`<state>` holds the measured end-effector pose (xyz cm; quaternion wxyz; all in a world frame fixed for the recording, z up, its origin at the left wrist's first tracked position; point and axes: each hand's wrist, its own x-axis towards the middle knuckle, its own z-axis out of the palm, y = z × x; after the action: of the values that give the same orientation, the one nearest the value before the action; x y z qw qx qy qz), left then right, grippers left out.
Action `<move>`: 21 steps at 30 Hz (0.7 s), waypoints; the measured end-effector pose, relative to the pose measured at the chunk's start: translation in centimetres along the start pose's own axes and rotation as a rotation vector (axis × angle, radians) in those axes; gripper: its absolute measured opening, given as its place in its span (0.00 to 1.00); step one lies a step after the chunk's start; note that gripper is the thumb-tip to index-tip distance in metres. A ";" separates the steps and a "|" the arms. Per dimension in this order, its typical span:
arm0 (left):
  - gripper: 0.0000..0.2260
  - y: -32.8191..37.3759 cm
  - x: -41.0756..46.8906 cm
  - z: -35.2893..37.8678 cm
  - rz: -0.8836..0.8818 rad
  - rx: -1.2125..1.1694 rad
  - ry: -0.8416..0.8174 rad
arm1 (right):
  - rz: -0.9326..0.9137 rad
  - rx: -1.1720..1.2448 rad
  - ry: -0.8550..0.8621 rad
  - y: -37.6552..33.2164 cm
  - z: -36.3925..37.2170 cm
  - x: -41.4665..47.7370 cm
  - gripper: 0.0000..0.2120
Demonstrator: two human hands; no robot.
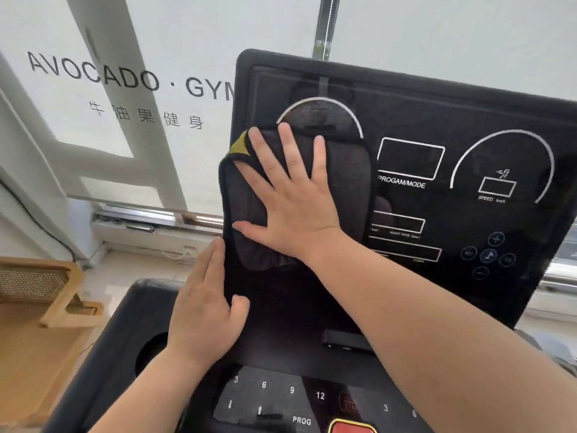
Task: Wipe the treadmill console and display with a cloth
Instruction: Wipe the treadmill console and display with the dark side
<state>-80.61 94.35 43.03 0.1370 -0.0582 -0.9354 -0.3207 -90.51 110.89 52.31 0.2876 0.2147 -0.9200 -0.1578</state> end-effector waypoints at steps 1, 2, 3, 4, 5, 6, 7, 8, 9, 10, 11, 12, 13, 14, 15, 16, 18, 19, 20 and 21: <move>0.37 -0.4 -0.2 0.0 0.000 -0.026 -0.011 | -0.046 0.007 -0.018 -0.9 0.5 -0.9 0.42; 0.37 -0.8 -0.5 -0.1 -0.004 -0.057 -0.025 | -0.099 0.012 -0.033 -1.5 1.0 -2.0 0.41; 0.37 -1.2 -0.7 -0.1 -0.011 -0.085 -0.039 | -0.156 0.014 -0.045 -1.9 1.5 -3.0 0.40; 0.36 -1.5 -0.9 -0.1 -0.019 -0.102 -0.051 | -0.208 0.016 -0.050 -1.9 1.8 -4.1 0.40; 0.36 -1.8 -1.1 -0.1 -0.025 -0.107 -0.061 | -0.250 0.017 -0.048 -1.5 2.1 -4.9 0.39; 0.36 -1.9 -1.3 -0.1 -0.029 -0.105 -0.069 | -0.272 0.012 -0.038 -0.8 2.1 -5.5 0.39; 0.35 -2.0 -1.4 -0.2 -0.031 -0.101 -0.076 | -0.272 0.003 -0.020 0.2 2.0 -5.9 0.39; 0.35 -1.9 -1.5 -0.3 -0.037 -0.097 -0.087 | -0.241 -0.003 0.005 1.4 1.8 -6.1 0.39; 0.34 -1.7 -1.5 -0.5 -0.047 -0.096 -0.104 | -0.184 -0.001 0.037 2.6 1.5 -6.0 0.40; 0.34 -1.7 -1.5 -0.8 -0.051 -0.097 -0.121 | -0.114 0.002 0.068 3.8 1.0 -5.7 0.40; 0.35 -1.7 -1.4 -1.0 -0.047 -0.100 -0.137 | -0.049 -0.002 0.090 4.8 0.5 -5.2 0.40; 0.35 -1.8 -1.3 -1.2 -0.033 -0.103 -0.152 | 0.006 -0.012 0.096 5.6 -0.1 -4.6 0.41; 0.36 -2.0 -1.3 -1.5 -0.016 -0.112 -0.166 | 0.056 -0.023 0.087 6.0 -0.6 -3.9 0.42; 0.36 -2.2 -1.2 -1.7 0.000 -0.124 -0.175 | 0.109 -0.031 0.065 5.9 -1.0 -3.2 0.44; 0.36 -2.4 -1.3 -1.9 0.013 -0.140 -0.177 | 0.166 -0.031 0.038 5.4 -1.2 -2.5 0.45; 0.36 -2.6 -1.4 -2.1 0.022 -0.155 -0.171 | 0.221 -0.020 0.015 4.6 -1.3 -2.0 0.45; 0.35 -3.0 -1.7 -2.5 0.001 -0.171 -0.147 | 0.266 0.034 -0.012 2.2 -1.1 -1.3 0.46; 0.35 -3.2 -1.8 -2.6 -0.023 -0.178 -0.133 | 0.240 0.062 -0.024 0.9 -0.9 -1.3 0.45; 0.35 -3.3 -1.8 -2.7 -0.053 -0.192 -0.117 | 0.192 0.084 -0.034 -0.1 -0.7 -1.4 0.44; 0.35 -3.4 -1.8 -2.7 -0.077 -0.209 -0.099 | 0.140 0.110 -0.035 -1.0 -0.6 -1.6 0.43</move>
<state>-78.95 89.96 42.61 0.0715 -0.0518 -0.9040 -0.4183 -88.63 110.77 51.65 0.2694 0.1626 -0.9449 -0.0901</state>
